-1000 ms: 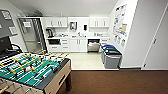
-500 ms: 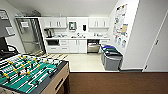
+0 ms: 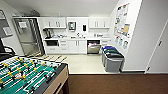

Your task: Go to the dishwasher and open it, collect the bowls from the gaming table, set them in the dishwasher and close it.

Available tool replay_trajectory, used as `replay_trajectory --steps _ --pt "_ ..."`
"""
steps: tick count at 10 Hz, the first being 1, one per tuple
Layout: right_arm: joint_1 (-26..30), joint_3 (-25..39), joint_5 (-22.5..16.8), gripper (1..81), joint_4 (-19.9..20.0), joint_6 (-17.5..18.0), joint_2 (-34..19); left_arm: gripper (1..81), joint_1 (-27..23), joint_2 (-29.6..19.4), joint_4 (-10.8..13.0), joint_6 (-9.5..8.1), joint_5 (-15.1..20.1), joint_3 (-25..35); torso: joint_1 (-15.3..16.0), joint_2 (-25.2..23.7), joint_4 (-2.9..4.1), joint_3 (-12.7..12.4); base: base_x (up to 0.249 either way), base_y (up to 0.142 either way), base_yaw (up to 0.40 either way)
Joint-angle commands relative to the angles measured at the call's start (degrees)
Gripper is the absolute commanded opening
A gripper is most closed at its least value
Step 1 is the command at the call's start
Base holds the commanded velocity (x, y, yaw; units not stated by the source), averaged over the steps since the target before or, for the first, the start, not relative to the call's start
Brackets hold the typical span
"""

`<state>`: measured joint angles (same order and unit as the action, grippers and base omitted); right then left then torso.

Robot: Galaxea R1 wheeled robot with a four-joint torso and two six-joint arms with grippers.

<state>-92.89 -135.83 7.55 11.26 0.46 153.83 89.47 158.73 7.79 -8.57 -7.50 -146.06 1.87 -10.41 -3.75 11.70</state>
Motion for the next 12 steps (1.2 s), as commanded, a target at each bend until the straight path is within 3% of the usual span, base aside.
replay_trajectory --steps 1,9,12 --pt "1.7 0.14 -3.15 1.0 -0.45 -0.11 -1.75 1.0 -2.06 -1.22 0.65 0.4 2.49 -0.11 0.02 0.0 0.0 0.0 0.19 0.0 0.0" --pt "1.87 -0.22 -3.06 1.0 -0.45 -0.11 -1.57 1.0 -2.06 -1.05 0.65 0.4 2.49 -0.11 0.02 0.0 0.0 0.0 0.194 0.0 0.0" --pt "1.79 -0.22 -3.06 1.0 -0.45 -0.11 -1.49 1.0 -2.06 -1.13 0.65 0.4 2.49 -0.11 0.02 0.0 0.0 0.0 0.194 -0.078 0.0"
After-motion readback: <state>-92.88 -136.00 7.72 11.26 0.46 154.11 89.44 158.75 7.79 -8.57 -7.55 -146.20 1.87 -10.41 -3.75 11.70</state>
